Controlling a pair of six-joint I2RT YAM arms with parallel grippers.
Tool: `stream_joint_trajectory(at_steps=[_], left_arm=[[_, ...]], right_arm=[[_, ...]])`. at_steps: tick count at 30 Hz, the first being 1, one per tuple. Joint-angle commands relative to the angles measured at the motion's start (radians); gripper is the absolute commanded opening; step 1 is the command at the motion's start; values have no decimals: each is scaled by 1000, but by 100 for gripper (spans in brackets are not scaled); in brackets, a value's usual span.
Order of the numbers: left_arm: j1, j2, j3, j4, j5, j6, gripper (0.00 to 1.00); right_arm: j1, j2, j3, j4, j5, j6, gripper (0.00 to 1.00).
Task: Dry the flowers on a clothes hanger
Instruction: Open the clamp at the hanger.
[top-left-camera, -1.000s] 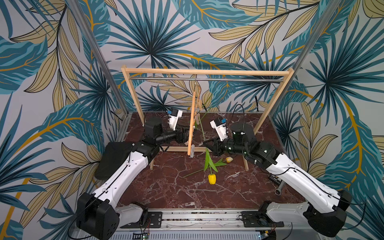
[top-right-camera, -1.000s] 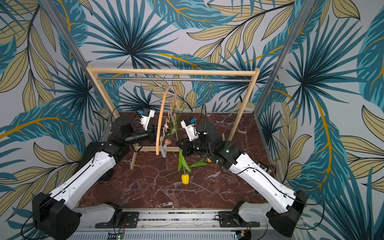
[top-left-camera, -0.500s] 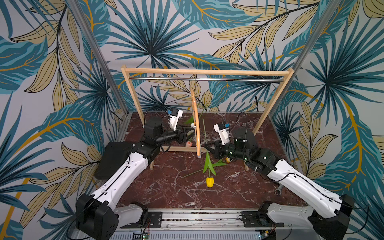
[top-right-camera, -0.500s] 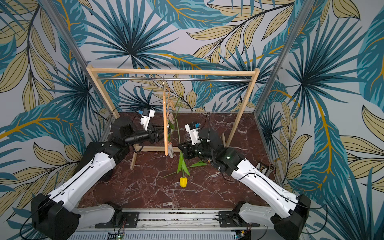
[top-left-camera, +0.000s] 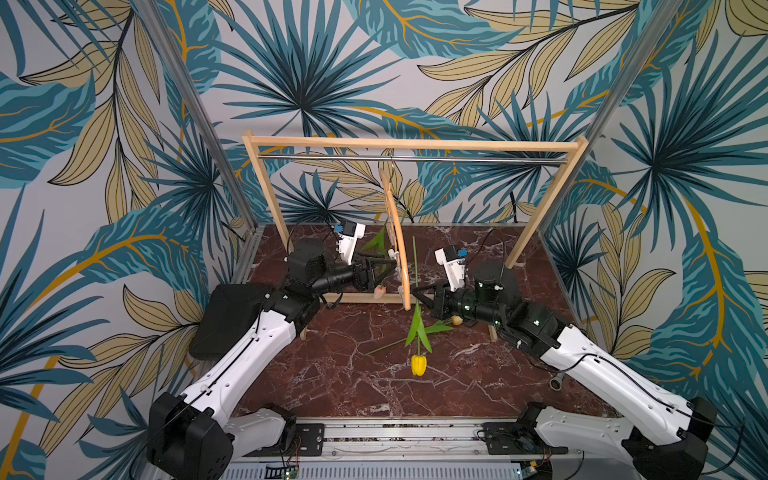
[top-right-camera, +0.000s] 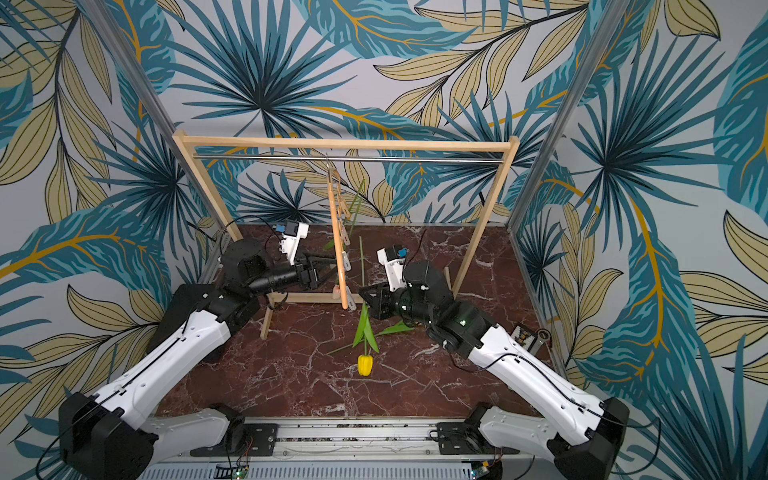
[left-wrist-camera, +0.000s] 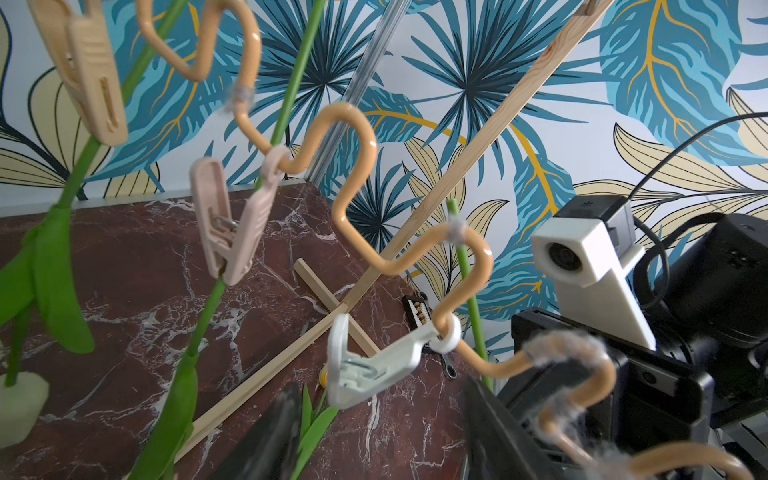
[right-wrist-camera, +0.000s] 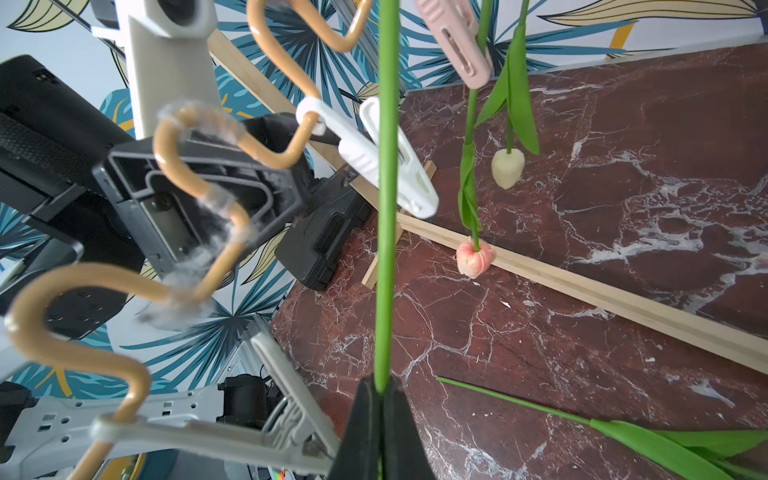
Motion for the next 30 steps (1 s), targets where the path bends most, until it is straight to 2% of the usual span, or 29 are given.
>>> stream_joint_trajectory(at_steps=[1,6,10,30], left_arm=[[-11,-10,-10,24,34,4,64],[-28,13,22,-13,29,56,65],[-27,39,54,-44,34,90,60],[-27,98,146,-37,55,119,52]], right_arm=[[-4,-2,12,-18,-24,-11,0],[-4,23,52,-57,-70,-28,0],[-5,17,61,-68,-71,-33,0],[-9,49,102,-92,-112,-53,0]])
